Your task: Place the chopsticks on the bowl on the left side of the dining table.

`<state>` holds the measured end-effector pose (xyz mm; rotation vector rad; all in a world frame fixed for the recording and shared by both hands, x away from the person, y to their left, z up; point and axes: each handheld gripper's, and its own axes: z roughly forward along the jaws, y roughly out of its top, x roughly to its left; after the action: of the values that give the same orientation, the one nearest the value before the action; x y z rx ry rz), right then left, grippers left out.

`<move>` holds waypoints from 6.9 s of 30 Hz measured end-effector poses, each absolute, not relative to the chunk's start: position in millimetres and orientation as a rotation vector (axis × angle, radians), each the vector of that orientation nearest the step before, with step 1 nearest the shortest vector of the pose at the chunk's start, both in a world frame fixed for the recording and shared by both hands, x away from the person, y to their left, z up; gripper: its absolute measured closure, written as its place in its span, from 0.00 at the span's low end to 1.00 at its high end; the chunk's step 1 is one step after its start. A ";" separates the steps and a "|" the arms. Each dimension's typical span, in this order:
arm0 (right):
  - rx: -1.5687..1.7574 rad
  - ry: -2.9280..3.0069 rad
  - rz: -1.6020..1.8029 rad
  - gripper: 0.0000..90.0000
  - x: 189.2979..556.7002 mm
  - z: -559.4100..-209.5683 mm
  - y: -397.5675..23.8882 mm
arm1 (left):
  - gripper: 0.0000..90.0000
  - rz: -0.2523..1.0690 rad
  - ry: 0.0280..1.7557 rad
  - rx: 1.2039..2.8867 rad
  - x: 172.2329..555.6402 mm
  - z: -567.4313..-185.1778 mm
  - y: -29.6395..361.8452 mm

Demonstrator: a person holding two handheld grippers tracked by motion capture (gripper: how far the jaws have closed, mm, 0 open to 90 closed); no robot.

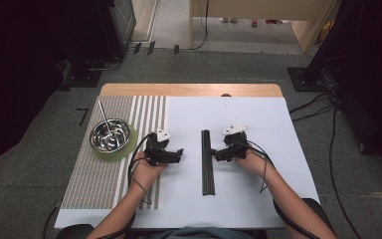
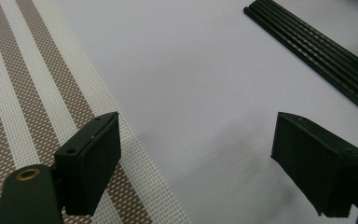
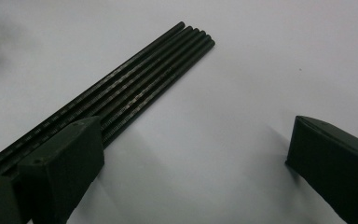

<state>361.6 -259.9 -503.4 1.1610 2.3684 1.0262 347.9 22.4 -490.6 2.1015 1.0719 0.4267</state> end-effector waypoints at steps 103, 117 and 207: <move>1.158 2.369 1.027 0.04 361.7 -503.5 -260.3 | 0.51 0.300 0.945 2.078 307.9 -497.2 -42.2; 1.157 2.368 1.027 0.04 361.7 -503.5 -260.3 | 0.87 0.357 0.961 2.098 310.6 -496.1 -34.5; 1.160 2.367 1.029 0.04 361.6 -503.5 -260.1 | 0.95 0.385 0.993 2.149 322.0 -488.6 0.3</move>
<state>361.6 -260.1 -503.5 1.1596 2.3667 1.0289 322.0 0.3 -488.6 2.1491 0.9925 0.3851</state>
